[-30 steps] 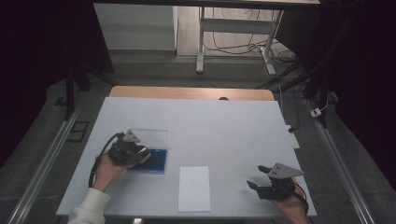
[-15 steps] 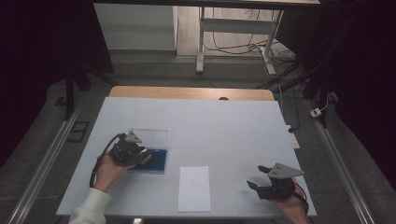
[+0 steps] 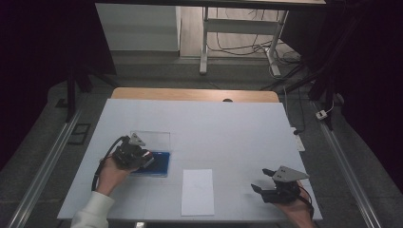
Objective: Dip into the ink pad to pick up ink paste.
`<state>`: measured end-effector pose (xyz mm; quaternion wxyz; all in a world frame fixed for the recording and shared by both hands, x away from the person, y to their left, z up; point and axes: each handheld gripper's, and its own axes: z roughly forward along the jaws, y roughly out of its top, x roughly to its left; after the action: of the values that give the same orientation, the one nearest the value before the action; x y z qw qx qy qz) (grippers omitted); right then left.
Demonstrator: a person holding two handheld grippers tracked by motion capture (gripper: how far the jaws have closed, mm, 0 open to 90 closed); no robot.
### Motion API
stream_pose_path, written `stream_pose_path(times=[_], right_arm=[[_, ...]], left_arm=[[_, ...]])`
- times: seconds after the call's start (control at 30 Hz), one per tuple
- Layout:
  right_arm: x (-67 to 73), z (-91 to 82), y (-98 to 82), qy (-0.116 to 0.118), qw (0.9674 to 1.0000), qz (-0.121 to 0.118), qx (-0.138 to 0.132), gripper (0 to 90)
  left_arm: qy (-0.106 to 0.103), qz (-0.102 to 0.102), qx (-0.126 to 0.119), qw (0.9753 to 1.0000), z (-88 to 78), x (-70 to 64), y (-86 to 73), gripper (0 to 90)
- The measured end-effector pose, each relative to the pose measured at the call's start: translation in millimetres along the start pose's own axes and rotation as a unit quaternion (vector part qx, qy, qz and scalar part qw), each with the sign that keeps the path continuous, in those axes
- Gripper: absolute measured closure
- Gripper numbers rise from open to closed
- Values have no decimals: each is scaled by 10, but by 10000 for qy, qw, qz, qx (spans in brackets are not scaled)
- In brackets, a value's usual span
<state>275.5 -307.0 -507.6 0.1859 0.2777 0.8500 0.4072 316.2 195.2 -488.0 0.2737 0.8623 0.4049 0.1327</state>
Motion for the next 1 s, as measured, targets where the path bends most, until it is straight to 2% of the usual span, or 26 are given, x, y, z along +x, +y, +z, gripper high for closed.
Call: stream_pose_path(times=[0.13, 0.23, 0.4, 0.67, 1.0], right_arm=[[5, -8, 5, -58, 10000, -21, 35, 264], [0, -1, 0, 0, 10000, 5, -6, 263], [7, -8, 7, -3, 10000, -16, 18, 263], [18, -24, 13, -13, 10000, 0, -13, 263], [25, -20, 20, -53, 10000, -16, 23, 262]], left_arm=[[-5, 2, 9, 10000, 2, 1, 0, 703], [-16, -12, 8, 10000, 10, 7, -4, 703], [-183, -156, -74, 9997, 40, 56, -47, 706], [51, 65, 12, 10000, 52, -20, -31, 708], [8, 19, -38, 10000, 59, -4, -44, 708]])
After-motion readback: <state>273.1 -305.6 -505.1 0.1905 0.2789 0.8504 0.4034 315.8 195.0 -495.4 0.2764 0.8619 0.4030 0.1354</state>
